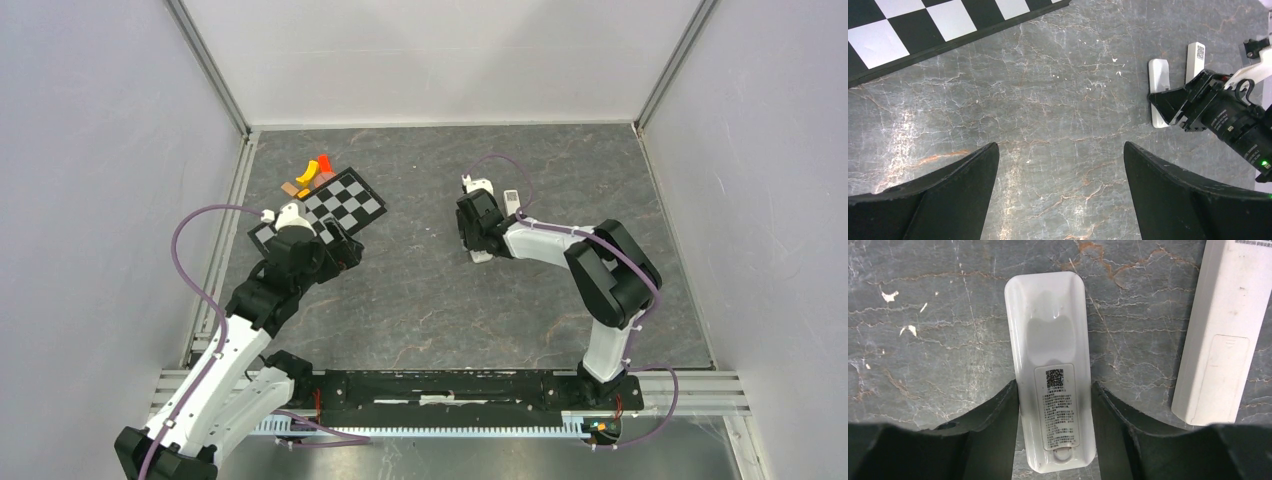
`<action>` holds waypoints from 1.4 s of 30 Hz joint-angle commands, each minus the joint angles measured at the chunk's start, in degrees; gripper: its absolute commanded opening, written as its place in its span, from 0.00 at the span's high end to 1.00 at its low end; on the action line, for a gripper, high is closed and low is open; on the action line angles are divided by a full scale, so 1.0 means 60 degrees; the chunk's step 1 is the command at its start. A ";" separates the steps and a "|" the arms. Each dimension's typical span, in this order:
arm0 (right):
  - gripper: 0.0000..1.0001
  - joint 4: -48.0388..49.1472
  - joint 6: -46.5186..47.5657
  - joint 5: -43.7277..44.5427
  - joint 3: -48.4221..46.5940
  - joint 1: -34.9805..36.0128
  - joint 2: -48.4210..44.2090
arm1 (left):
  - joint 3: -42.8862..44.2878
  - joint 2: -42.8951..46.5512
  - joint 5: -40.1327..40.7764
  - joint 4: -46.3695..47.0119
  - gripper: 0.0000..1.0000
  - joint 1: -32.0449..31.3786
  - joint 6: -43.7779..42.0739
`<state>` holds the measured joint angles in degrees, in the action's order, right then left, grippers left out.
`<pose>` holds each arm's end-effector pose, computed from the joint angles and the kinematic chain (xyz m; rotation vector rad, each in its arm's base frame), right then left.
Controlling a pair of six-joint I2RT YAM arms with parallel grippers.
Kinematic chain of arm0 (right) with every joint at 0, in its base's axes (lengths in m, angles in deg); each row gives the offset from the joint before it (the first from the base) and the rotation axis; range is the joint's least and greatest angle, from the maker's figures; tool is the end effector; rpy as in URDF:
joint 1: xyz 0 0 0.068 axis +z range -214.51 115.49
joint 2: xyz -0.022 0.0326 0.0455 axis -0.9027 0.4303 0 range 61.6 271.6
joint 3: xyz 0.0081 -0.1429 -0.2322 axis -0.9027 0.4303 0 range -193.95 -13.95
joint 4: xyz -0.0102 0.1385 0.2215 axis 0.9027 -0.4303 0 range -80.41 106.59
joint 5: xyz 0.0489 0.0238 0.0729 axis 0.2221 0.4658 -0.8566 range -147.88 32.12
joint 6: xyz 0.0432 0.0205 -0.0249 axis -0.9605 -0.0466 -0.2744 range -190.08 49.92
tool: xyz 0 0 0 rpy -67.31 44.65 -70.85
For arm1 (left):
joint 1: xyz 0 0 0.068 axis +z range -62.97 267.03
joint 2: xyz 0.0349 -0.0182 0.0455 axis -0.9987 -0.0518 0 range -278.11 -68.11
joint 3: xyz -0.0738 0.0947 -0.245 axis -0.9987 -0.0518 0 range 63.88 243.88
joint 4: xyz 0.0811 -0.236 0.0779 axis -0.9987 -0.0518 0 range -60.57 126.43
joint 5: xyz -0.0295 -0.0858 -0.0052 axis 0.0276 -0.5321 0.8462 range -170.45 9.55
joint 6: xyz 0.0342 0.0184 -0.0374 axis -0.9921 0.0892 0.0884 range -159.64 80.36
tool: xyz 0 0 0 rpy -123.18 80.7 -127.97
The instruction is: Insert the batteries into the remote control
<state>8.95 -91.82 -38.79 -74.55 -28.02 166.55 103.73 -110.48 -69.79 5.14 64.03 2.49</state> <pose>0.3056 0.2116 0.1554 -0.1707 2.4051 0.0498 0.1524 -0.0575 0.2799 -0.4698 2.1339 -0.4556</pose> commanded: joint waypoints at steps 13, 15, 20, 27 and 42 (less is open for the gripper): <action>0.02 -0.0097 -0.0106 0.0786 0.1230 -0.0151 -0.4469 | 0.2674 0.0136 -0.0057 -0.1742 0.00 -0.0028 -0.1763; 0.02 -0.0412 -0.0017 0.1167 0.1710 -0.0151 -0.5697 | 0.3009 0.0345 -0.0052 -0.2000 0.00 -0.0020 -0.1862; 0.02 -0.1759 0.0252 0.2592 0.2505 -0.0149 -0.9030 | 0.3719 0.1035 -0.0083 -0.2592 0.00 -0.0031 -0.2148; 0.02 -0.3803 0.0799 0.4354 0.1912 -0.0150 -1.2989 | 0.4300 0.2299 0.0244 -0.3502 0.00 -0.0019 -0.2698; 0.02 -0.4593 0.2055 0.4258 -0.0507 -0.0157 -1.4368 | 0.5100 0.3662 0.0951 -0.4908 0.00 -0.0030 -0.2748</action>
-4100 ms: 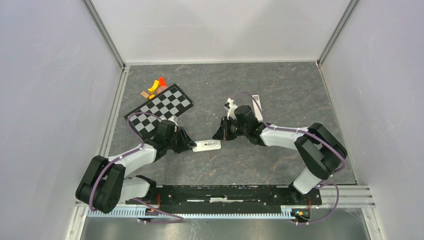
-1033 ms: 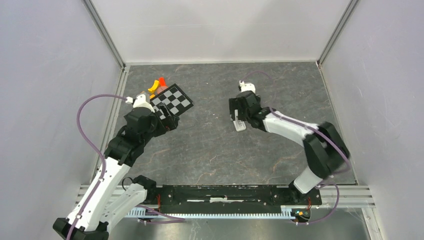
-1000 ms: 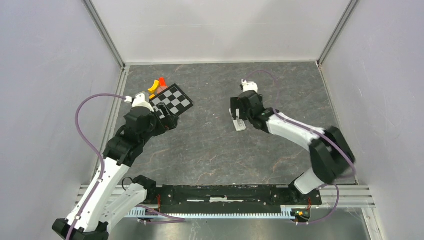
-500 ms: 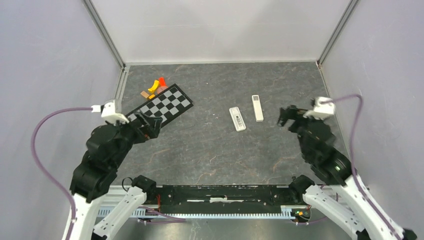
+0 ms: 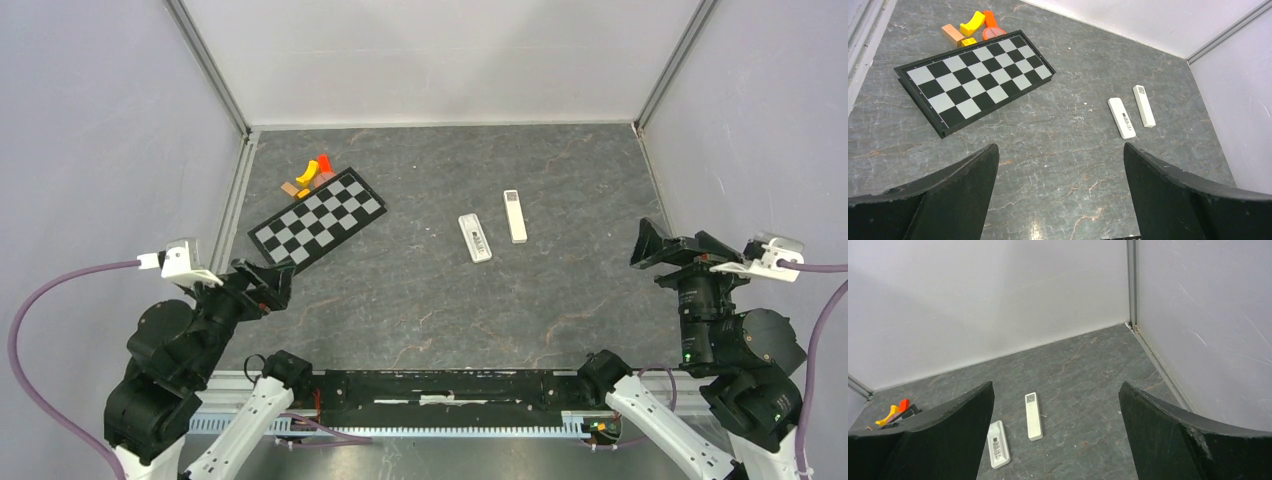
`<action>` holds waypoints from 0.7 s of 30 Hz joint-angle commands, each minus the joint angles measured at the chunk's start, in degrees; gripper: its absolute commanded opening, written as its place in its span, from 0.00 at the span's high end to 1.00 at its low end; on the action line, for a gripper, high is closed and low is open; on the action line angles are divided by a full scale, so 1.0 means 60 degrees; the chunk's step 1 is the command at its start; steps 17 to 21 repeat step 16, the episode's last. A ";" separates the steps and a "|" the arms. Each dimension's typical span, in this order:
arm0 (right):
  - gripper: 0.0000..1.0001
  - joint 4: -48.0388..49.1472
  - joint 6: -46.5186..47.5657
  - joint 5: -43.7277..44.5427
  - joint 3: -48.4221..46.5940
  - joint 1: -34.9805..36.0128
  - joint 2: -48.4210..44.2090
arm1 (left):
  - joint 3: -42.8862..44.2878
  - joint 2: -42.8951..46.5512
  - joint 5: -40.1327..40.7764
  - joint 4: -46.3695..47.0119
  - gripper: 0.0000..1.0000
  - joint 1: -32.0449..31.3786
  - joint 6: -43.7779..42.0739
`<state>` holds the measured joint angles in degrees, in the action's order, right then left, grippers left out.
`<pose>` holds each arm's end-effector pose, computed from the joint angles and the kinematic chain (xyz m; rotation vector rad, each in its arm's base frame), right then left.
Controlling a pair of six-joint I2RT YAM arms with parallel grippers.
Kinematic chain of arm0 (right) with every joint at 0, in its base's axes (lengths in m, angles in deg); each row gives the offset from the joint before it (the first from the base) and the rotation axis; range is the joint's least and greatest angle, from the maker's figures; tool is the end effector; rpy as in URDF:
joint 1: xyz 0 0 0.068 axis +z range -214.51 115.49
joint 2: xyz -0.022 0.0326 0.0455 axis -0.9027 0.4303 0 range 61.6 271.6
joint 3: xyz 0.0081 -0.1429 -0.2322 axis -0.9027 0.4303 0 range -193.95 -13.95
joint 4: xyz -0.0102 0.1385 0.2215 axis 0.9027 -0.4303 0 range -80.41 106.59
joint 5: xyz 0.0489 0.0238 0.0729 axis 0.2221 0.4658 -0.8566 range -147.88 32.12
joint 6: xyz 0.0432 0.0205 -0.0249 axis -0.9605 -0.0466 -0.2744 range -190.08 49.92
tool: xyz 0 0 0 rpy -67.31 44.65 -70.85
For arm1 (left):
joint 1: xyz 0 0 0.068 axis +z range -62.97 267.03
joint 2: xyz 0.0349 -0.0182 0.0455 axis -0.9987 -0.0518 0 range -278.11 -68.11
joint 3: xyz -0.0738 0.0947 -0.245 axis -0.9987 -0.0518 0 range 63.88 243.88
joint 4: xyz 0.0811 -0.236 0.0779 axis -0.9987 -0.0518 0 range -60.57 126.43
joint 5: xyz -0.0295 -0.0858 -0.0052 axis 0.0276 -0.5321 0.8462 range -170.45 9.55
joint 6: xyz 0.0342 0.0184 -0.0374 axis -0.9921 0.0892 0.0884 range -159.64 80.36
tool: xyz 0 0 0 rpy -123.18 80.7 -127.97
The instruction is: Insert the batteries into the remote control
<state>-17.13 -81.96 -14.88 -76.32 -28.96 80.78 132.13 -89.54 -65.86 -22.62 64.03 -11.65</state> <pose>0.0197 -0.0158 0.4281 0.3293 1.4140 0.1504 0.0072 0.0067 0.4066 -0.2620 1.7768 -0.4138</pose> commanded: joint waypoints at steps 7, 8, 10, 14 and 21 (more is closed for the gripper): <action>0.02 -0.0065 0.0522 0.0324 -0.0182 0.0006 -0.0142 | 0.0520 0.0305 0.0338 -0.0420 0.00 -0.0031 -0.0374; 0.02 -0.0054 0.0525 0.0327 -0.0172 0.0004 -0.0158 | 0.0511 0.0333 0.0337 -0.0413 0.00 -0.0033 -0.0369; 0.02 -0.0013 0.0524 0.0363 -0.0112 0.0008 -0.0205 | 0.0505 0.0341 0.0337 -0.0416 0.00 -0.0032 -0.0361; 0.02 0.0200 0.0736 0.0420 0.0110 0.0007 -0.0293 | 0.0505 0.0363 0.0296 -0.0397 0.00 -0.0023 -0.0492; 0.02 0.0297 0.0807 0.0561 0.0219 0.0006 -0.0283 | 0.0534 0.0405 0.0493 -0.0384 0.00 -0.0020 -0.0422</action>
